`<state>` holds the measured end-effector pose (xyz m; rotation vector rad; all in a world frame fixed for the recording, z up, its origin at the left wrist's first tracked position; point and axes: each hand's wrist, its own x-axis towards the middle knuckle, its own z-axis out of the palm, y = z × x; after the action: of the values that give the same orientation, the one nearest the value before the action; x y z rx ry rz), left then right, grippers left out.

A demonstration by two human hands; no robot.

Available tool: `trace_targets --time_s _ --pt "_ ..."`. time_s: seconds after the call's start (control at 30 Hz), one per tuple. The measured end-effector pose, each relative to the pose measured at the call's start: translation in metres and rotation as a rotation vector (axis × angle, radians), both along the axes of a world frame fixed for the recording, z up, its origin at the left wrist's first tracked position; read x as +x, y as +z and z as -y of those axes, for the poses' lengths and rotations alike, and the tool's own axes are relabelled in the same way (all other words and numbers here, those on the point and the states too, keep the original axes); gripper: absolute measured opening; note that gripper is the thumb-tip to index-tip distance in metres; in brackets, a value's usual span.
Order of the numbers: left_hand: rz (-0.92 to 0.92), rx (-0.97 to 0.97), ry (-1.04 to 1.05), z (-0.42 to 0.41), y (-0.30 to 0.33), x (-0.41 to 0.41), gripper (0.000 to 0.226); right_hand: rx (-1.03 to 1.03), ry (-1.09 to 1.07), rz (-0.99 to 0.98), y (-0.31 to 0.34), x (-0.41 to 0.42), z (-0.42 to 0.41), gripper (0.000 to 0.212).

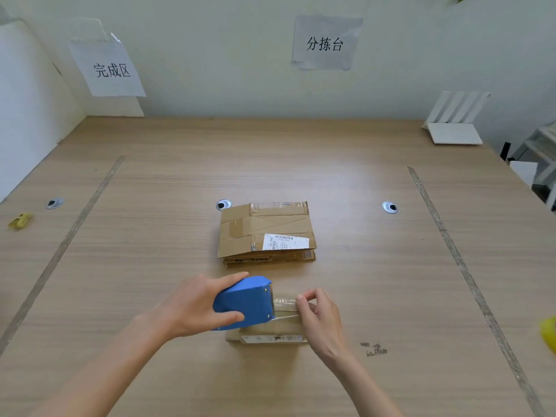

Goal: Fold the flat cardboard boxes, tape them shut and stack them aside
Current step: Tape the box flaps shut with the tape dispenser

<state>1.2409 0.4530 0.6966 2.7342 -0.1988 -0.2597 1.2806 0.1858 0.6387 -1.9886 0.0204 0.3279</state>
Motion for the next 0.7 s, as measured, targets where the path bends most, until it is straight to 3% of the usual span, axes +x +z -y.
trace_targets --time_s 0.1,0.7 --pt "-0.005 0.055 -0.051 0.005 -0.011 -0.008 0.077 0.012 -0.024 0.018 -0.002 -0.001 -0.002 0.018" --pt "-0.137 -0.055 0.038 -0.009 -0.02 -0.011 0.084 -0.044 -0.021 0.051 -0.017 -0.02 -0.004 0.016"
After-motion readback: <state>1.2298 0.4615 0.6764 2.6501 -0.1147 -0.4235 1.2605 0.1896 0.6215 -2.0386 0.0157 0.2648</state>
